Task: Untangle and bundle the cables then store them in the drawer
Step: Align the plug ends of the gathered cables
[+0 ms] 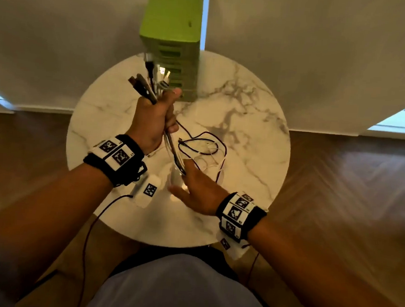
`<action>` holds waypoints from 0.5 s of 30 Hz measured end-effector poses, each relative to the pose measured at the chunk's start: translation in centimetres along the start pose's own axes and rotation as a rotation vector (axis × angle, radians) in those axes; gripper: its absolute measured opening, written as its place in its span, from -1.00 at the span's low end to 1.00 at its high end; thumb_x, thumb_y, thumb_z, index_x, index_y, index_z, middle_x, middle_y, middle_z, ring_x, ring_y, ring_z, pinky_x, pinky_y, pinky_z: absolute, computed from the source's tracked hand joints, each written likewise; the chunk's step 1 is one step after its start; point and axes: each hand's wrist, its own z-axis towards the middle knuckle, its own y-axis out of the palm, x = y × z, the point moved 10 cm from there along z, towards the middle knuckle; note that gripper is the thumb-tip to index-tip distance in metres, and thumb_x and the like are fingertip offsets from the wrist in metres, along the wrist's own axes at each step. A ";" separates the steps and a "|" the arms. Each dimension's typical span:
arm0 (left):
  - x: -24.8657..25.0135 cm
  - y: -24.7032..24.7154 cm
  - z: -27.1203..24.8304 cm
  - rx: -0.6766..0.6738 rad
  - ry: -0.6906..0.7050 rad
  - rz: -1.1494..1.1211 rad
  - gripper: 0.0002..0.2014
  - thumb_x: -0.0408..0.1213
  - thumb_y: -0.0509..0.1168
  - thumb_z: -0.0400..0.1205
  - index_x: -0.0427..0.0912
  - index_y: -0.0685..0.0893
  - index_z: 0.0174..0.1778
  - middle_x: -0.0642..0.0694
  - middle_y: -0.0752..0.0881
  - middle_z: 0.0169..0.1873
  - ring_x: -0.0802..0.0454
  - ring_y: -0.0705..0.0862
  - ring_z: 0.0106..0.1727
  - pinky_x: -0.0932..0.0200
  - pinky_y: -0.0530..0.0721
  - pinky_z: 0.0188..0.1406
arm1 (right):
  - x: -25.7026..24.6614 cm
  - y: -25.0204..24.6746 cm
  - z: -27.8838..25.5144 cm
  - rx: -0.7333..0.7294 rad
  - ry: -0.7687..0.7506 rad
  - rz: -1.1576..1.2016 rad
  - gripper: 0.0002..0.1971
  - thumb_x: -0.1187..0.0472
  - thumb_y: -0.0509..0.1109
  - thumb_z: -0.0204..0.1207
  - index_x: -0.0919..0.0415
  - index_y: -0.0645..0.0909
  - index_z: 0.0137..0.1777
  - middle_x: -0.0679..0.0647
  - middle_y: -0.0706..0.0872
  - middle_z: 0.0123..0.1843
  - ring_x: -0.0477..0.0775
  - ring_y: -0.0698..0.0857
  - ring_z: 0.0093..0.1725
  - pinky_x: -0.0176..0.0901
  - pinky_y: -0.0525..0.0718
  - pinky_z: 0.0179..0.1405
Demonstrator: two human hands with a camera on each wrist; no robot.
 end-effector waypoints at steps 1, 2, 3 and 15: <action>-0.5 -1.6 0.0 0.042 -0.009 0.004 -0.56 -0.27 0.36 0.73 -0.01 0.32 -0.42 0.07 0.20 -0.65 0.11 0.17 -0.65 0.24 0.30 -0.60 | -0.5 1.0 0.4 -0.051 -0.011 0.047 -0.39 -0.18 0.25 0.68 0.10 0.21 0.60 0.03 0.55 0.33 -0.05 0.63 0.19 -0.06 0.65 0.19; -1.0 -2.7 -0.1 0.061 -0.023 0.012 -0.56 -0.26 0.36 0.72 0.00 0.31 -0.41 0.08 0.21 -0.65 0.11 0.17 -0.65 0.25 0.31 -0.61 | -0.6 1.5 0.7 -0.099 0.008 0.076 -0.41 -0.21 0.20 0.70 0.07 0.24 0.61 -0.02 0.55 0.35 -0.09 0.61 0.23 -0.11 0.61 0.25; -1.4 -3.7 -0.1 0.069 -0.037 0.019 -0.56 -0.26 0.36 0.73 0.00 0.30 -0.41 0.08 0.20 -0.65 0.11 0.17 -0.65 0.25 0.31 -0.61 | -0.4 1.4 1.1 -0.144 0.038 0.093 -0.45 -0.23 0.12 0.73 0.05 0.31 0.60 0.01 0.57 0.38 -0.05 0.60 0.28 -0.12 0.56 0.32; -4.5 -6.2 0.6 0.022 -0.152 0.098 -0.57 -0.27 0.39 0.71 -0.03 0.35 -0.42 0.04 0.24 -0.62 0.10 0.22 -0.64 0.21 0.36 -0.62 | 13.9 -7.0 8.4 -0.187 0.451 -0.469 -0.58 0.16 0.17 0.77 0.23 0.44 0.59 0.26 0.45 0.61 0.27 0.42 0.58 -0.08 0.29 0.52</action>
